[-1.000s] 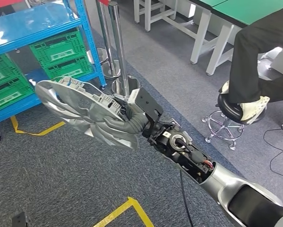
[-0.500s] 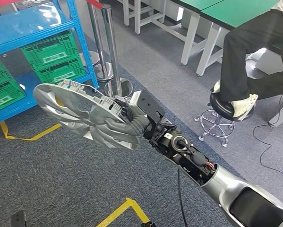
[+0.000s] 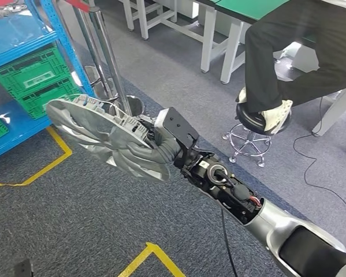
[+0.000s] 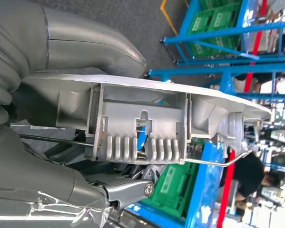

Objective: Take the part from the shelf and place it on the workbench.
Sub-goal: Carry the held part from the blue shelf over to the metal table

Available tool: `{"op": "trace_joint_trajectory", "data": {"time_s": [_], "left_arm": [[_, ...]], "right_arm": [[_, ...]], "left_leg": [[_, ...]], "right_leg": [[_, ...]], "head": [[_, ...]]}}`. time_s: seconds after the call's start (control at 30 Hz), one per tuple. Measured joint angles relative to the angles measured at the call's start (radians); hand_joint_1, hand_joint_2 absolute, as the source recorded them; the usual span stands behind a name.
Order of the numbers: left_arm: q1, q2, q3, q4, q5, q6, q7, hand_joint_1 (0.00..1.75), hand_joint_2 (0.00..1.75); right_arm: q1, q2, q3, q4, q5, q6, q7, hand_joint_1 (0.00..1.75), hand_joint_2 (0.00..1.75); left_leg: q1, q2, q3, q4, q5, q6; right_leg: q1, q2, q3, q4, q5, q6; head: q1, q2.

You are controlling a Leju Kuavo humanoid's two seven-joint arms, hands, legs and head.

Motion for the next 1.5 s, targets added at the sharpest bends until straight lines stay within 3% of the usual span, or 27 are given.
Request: {"op": "trace_joint_trajectory", "data": {"time_s": [0.03,0.07,0.13,0.17,0.23,0.27,0.33,0.37,0.47,0.5,0.53,0.57,0.63,0.7,0.83,0.9,0.97,1.0,1.03,1.07,1.17,1.23,1.3,1.33,1.4,1.47,1.5], "left_arm": [[0.001,0.0,0.0,0.0,0.0,0.0,0.0,0.0,1.75],[0.002,0.0,-0.001,0.0,0.001,0.0,0.0,0.0,1.75],[0.0,0.002,-0.001,0.0,0.001,0.0,0.0,0.0,1.75],[-0.001,0.004,-0.001,0.0,0.001,0.0,0.0,0.0,1.75],[-0.002,0.006,-0.001,0.0,0.002,0.0,0.0,0.0,1.75],[-0.002,0.006,-0.002,0.0,0.002,0.0,0.0,0.0,1.75],[-0.003,0.004,-0.003,0.0,0.002,0.0,0.0,0.0,1.75],[-0.003,0.003,-0.004,0.0,0.002,0.0,0.0,0.0,1.75],[-0.002,0.002,-0.006,0.0,0.002,0.0,0.0,0.0,1.75],[-0.002,0.002,-0.007,0.0,0.002,0.0,0.0,0.0,1.75],[-0.001,0.002,-0.007,0.0,0.002,-0.001,0.0,0.0,1.75],[-0.001,0.001,-0.008,0.0,0.002,-0.001,0.0,0.0,1.75],[-0.001,-0.001,-0.009,0.0,0.003,-0.002,0.0,0.0,1.75],[-0.001,-0.001,-0.009,0.0,0.004,-0.002,0.0,0.0,1.75],[0.0,-0.002,-0.01,0.0,0.009,-0.002,0.0,0.0,1.75],[0.0,-0.002,-0.01,0.0,0.01,-0.002,0.0,0.0,1.75],[0.002,-0.001,-0.011,0.0,0.01,-0.003,0.0,0.0,1.75],[0.004,-0.001,-0.012,0.0,0.011,-0.004,0.0,0.0,1.75],[0.006,-0.001,-0.013,0.0,0.012,-0.005,0.0,0.0,1.75],[0.006,0.0,-0.014,0.0,0.013,-0.005,0.0,0.0,1.75],[0.004,0.002,-0.017,0.0,0.014,-0.005,0.0,0.0,1.75],[0.002,0.004,-0.02,0.0,0.014,-0.005,0.001,0.0,1.75],[0.002,0.002,-0.024,-0.001,0.015,-0.005,0.001,0.0,1.75],[0.0,0.001,-0.026,-0.001,0.015,-0.005,0.001,0.0,1.75],[-0.003,0.0,-0.029,-0.001,0.015,-0.005,0.001,0.0,1.75],[-0.002,0.0,-0.031,-0.001,0.016,-0.005,0.001,0.0,1.75],[-0.001,0.0,-0.031,-0.001,0.017,-0.005,0.001,0.0,1.75]], "right_arm": [[0.002,0.0,0.0,-0.001,0.0,-0.001,0.004,1.75,1.75],[0.003,0.0,0.0,-0.002,0.0,-0.002,0.006,1.75,1.75],[0.003,0.0,0.0,-0.007,0.0,-0.003,0.008,1.75,1.75],[0.003,0.0,0.0,-0.009,0.0,-0.004,0.008,1.75,1.75],[0.003,0.0,0.0,-0.013,0.0,-0.004,0.008,1.75,1.75],[0.004,0.0,0.0,-0.014,0.0,-0.005,0.009,1.75,1.75],[0.005,-0.001,-0.001,-0.017,0.0,-0.005,0.009,1.75,1.75],[0.004,-0.002,-0.002,-0.018,0.0,-0.005,0.009,1.75,1.75],[0.005,-0.002,-0.002,-0.019,0.0,-0.005,0.008,1.75,1.75],[0.006,-0.003,-0.001,-0.019,0.0,-0.005,0.009,1.75,1.75],[0.007,-0.003,-0.001,-0.019,0.0,-0.005,0.01,1.75,1.75],[0.008,-0.004,-0.001,-0.019,0.0,-0.006,0.011,1.75,1.75],[0.006,-0.006,-0.001,-0.019,0.0,-0.006,0.013,1.75,1.75],[0.004,-0.006,-0.001,-0.023,0.001,-0.007,0.014,1.75,1.75],[0.006,-0.007,-0.002,-0.031,0.003,-0.013,0.019,1.75,1.75],[0.006,-0.007,-0.002,-0.034,0.003,-0.015,0.022,1.75,1.75],[0.006,-0.007,-0.002,-0.037,0.003,-0.017,0.024,1.75,1.75],[0.008,-0.008,-0.002,-0.038,0.003,-0.018,0.026,1.75,1.75],[0.01,-0.008,-0.002,-0.038,0.003,-0.019,0.028,1.75,1.75],[0.011,-0.008,-0.002,-0.038,0.003,-0.02,0.029,1.75,1.75],[0.012,-0.008,-0.002,-0.039,0.003,-0.02,0.029,1.75,1.75],[0.011,-0.008,-0.003,-0.039,0.003,-0.021,0.028,1.75,1.75],[0.012,-0.008,-0.003,-0.04,0.003,-0.021,0.028,1.75,1.75],[0.012,-0.009,-0.004,-0.04,0.003,-0.022,0.028,1.75,1.75],[0.01,-0.011,-0.007,-0.041,0.003,-0.023,0.028,1.75,1.75],[0.009,-0.012,-0.008,-0.041,0.003,-0.023,0.027,1.75,1.75],[0.01,-0.012,-0.008,-0.041,0.003,-0.023,0.027,1.75,1.75]], "left_leg": [[0.0,-0.001,-0.001,-0.006,0.017,0.003],[-0.001,-0.004,0.018,-0.055,0.05,0.008],[-0.003,-0.023,0.086,-0.206,0.122,0.021],[-0.004,-0.031,0.112,-0.264,0.142,0.026],[-0.008,-0.038,0.13,-0.304,0.144,0.032],[-0.007,-0.034,0.131,-0.307,0.145,0.034],[-0.003,-0.024,0.137,-0.315,0.146,0.043],[0.001,-0.018,0.141,-0.319,0.146,0.047],[0.001,-0.003,0.146,-0.32,0.143,0.054],[0.001,0.001,0.147,-0.32,0.141,0.055],[0.001,0.005,0.149,-0.319,0.14,0.054],[0.002,0.008,0.151,-0.318,0.137,0.052],[0.0,0.014,0.156,-0.313,0.13,0.044],[-0.004,0.021,0.154,-0.306,0.126,0.035],[-0.005,0.03,0.144,-0.289,0.113,0.016],[-0.002,0.014,0.106,-0.204,0.061,0.007],[-0.002,0.002,0.036,-0.059,-0.001,0.002],[-0.002,0.0,0.01,-0.009,-0.013,0.001],[-0.001,-0.001,0.0,0.007,-0.007,0.001],[-0.001,-0.002,0.011,-0.021,0.018,0.002],[0.004,-0.035,0.107,-0.227,0.113,0.011],[0.004,-0.054,0.137,-0.291,0.124,0.017],[0.004,-0.042,0.139,-0.295,0.124,0.026],[0.005,-0.034,0.14,-0.298,0.125,0.031],[0.007,-0.017,0.144,-0.303,0.127,0.043],[0.003,0.0,0.146,-0.303,0.125,0.05],[0.002,0.009,0.146,-0.302,0.124,0.052]], "right_leg": [[0.001,0.007,0.0,0.0,0.0,0.0],[0.001,0.015,0.001,0.0,0.0,0.0],[0.003,0.03,0.001,0.001,-0.002,0.002],[0.003,0.036,-0.001,0.001,-0.003,0.004],[0.002,0.046,-0.005,0.001,-0.003,0.013],[0.001,0.05,-0.006,0.0,-0.003,0.018],[0.002,0.035,-0.017,0.02,-0.021,0.029],[0.003,0.021,-0.035,0.06,-0.044,0.034],[-0.001,-0.008,-0.133,0.266,-0.132,0.044],[-0.003,-0.011,-0.155,0.308,-0.139,0.047],[-0.005,-0.013,-0.158,0.309,-0.125,0.048],[-0.006,-0.016,-0.141,0.267,-0.094,0.049],[-0.004,-0.033,-0.073,0.119,-0.02,0.046],[0.0,-0.048,-0.026,0.024,0.005,0.037],[0.0,-0.031,-0.021,0.008,0.007,0.016],[-0.004,-0.021,-0.02,0.005,0.011,0.006],[-0.003,-0.009,-0.022,0.005,0.012,0.002],[-0.003,-0.002,-0.022,0.005,0.012,0.001],[-0.003,0.006,-0.022,0.005,0.012,0.001],[-0.003,0.014,-0.022,0.005,0.012,0.001],[-0.001,0.041,-0.024,0.008,0.012,0.006],[0.0,0.056,-0.031,0.008,0.015,0.016],[-0.002,0.068,-0.036,0.006,0.017,0.027],[-0.003,0.062,-0.042,0.011,0.011,0.032],[-0.004,0.028,-0.076,0.082,-0.033,0.04],[-0.005,-0.004,-0.136,0.221,-0.096,0.046],[-0.006,-0.009,-0.162,0.276,-0.112,0.048]], "head": [[0.0,0.0],[-0.001,0.0],[-0.001,0.0],[-0.002,0.0],[-0.001,0.0],[-0.001,0.0],[0.001,0.0],[0.006,0.0],[0.014,0.0],[0.015,0.0],[0.016,0.0],[0.017,0.0],[0.021,0.0],[0.021,0.0],[0.013,0.0],[0.007,0.0],[0.002,0.0],[0.001,0.0],[0.0,0.0],[0.0,0.0],[-0.001,0.0],[-0.002,0.0],[-0.001,0.0],[0.0,0.0],[0.007,0.0],[0.016,0.0],[0.017,0.0]]}}
